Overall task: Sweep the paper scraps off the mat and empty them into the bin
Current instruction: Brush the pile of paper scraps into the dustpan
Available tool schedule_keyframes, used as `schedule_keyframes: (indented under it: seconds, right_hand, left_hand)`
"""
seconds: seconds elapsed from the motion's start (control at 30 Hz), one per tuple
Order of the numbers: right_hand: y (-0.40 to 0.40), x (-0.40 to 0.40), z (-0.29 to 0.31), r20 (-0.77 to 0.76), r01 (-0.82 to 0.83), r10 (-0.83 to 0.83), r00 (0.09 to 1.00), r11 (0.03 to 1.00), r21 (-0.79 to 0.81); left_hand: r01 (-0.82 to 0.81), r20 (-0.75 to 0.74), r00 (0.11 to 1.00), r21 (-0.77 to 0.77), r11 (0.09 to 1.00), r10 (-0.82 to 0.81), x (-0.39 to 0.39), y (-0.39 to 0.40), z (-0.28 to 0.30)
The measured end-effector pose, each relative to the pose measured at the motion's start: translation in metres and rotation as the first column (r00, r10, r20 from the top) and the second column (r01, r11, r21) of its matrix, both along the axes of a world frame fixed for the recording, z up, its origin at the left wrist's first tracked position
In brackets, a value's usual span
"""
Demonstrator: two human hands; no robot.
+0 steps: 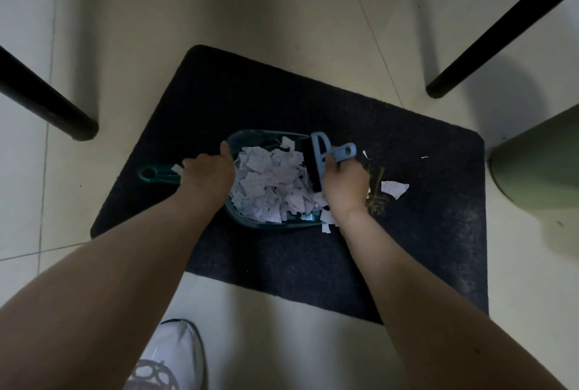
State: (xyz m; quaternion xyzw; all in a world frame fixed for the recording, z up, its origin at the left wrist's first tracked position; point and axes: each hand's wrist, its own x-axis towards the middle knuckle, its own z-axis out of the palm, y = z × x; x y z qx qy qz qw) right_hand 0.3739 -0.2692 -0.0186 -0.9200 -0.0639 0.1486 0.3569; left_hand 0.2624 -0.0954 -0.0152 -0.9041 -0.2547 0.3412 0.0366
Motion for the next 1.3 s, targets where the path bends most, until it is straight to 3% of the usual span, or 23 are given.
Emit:
schedule_keyframes:
  seconds: [0.07,0.2,0.3,0.57,0.7,0.87,1.0,1.2,1.3]
  right_hand:
    - [-0.007,0.010,0.006,0.040,0.077,-0.078,0.996,0.997,0.024]
    - [-0.023,0.019,0.006,0.099,0.148,-0.135,0.986,0.979,-0.140]
    - [-0.016,0.001,-0.003,0.051,0.055,-0.046,0.998,0.980,-0.189]
    - [0.027,-0.041,0.000,0.011,-0.148,0.150,0.989,0.985,-0.086]
    - [0.029,-0.030,0.016,0.035,-0.123,0.123,0.992,0.992,0.001]
    - [0.025,-0.011,0.043,0.031,0.007,-0.014,0.999,0.978,0.210]
    - [0.024,-0.001,0.066,0.040,0.144,-0.172,0.984,0.911,0.386]
    - [0.039,0.008,0.090,0.046,0.160,-0.228,0.973,0.798,0.582]
    - [0.046,0.013,0.095,0.189,0.143,-0.292,0.937,0.819,0.556]
  left_hand:
    - [0.002,0.006,1.000,-0.006,1.000,-0.002,0.000,0.000,0.000]
    - [0.004,0.006,1.000,-0.003,1.000,-0.004,0.000,0.001,-0.002]
    - [0.007,0.007,1.000,0.003,1.000,-0.007,0.001,0.001,-0.003]
    - [-0.061,0.050,0.997,-0.011,0.998,0.061,-0.003,0.000,-0.007]
    - [-0.169,0.069,0.982,-0.087,0.982,0.175,-0.013,0.008,-0.020]
    - [-0.219,0.229,0.938,-0.187,0.958,0.259,-0.029,0.019,-0.022]
    - [-0.195,0.324,0.913,-0.190,0.962,0.248,-0.038,0.022,-0.018]
    - [-0.180,0.423,0.860,-0.270,0.946,0.285,-0.049,0.025,-0.019]
    - [-0.197,0.431,0.842,-0.318,0.928,0.326,-0.051,0.025,-0.018]
